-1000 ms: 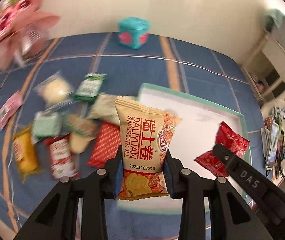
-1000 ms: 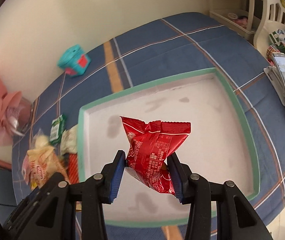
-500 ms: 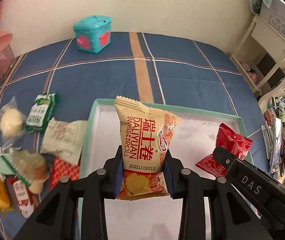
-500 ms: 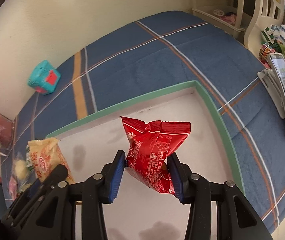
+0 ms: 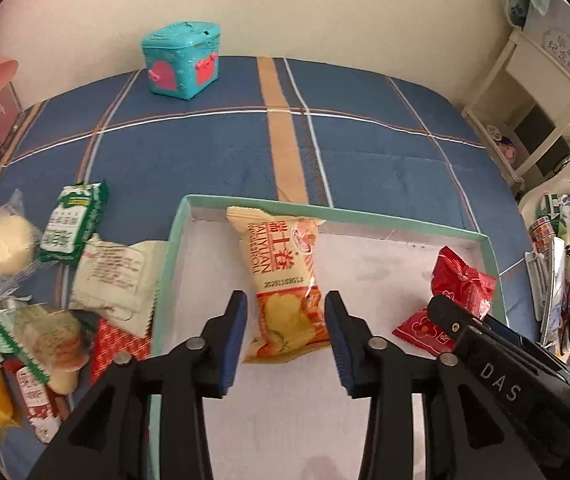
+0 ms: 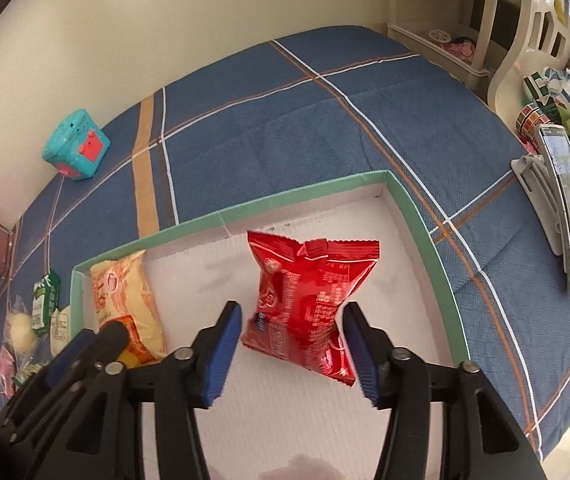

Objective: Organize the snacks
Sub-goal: 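Open the left tool to drop the Swiss roll while the right tool drops the red packet in the tray, then move both open tools back from the tray toward the snack pile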

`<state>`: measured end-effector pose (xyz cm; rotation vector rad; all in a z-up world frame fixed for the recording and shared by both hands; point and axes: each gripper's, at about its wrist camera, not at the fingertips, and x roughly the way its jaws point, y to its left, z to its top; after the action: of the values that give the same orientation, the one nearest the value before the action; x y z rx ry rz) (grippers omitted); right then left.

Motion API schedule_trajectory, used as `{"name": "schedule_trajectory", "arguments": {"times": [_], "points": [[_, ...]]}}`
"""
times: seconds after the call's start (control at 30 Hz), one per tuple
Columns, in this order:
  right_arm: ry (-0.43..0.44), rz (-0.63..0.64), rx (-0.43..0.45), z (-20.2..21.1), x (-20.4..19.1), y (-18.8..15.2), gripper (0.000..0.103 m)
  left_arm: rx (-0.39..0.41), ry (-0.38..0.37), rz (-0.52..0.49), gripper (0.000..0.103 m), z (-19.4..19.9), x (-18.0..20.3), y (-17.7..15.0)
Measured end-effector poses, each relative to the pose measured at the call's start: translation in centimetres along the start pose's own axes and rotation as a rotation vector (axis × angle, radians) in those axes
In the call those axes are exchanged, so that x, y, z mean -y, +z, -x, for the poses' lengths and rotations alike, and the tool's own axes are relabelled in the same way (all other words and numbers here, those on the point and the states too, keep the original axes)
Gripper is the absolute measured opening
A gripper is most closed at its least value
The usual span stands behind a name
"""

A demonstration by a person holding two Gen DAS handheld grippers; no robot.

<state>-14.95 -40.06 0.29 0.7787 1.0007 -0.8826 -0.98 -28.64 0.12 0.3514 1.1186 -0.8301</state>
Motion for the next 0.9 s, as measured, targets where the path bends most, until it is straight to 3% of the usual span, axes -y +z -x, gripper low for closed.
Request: {"name": "schedule_trajectory", "arguments": {"times": [0.17,0.33,0.53,0.63,0.7,0.9], "points": [[0.002,0.017,-0.007,0.5,-0.1,-0.7,0.078,-0.014,-0.008,0.051,0.049,1.6,-1.0,-0.1],[-0.006,0.041,0.004,1.5,-0.2,-1.7,0.084,-0.028,0.074,0.076,0.059,2.8,-2.4,-0.7],[0.021,0.068,0.017,2.6,-0.9,-3.4,0.103,-0.011,0.144,0.154,0.077,4.7,-5.3,-2.4],[0.027,0.096,0.034,3.5,-1.6,-4.1,0.103,0.011,0.183,0.167,0.080,5.7,-6.4,-3.4],[0.029,0.115,0.043,4.2,-2.1,-4.7,0.103,0.025,0.213,0.189,0.087,6.6,-7.5,-4.1],[0.097,0.129,0.043,6.1,-3.4,-6.8,0.103,0.051,0.279,0.235,0.088,9.0,-9.8,-5.6]]}}
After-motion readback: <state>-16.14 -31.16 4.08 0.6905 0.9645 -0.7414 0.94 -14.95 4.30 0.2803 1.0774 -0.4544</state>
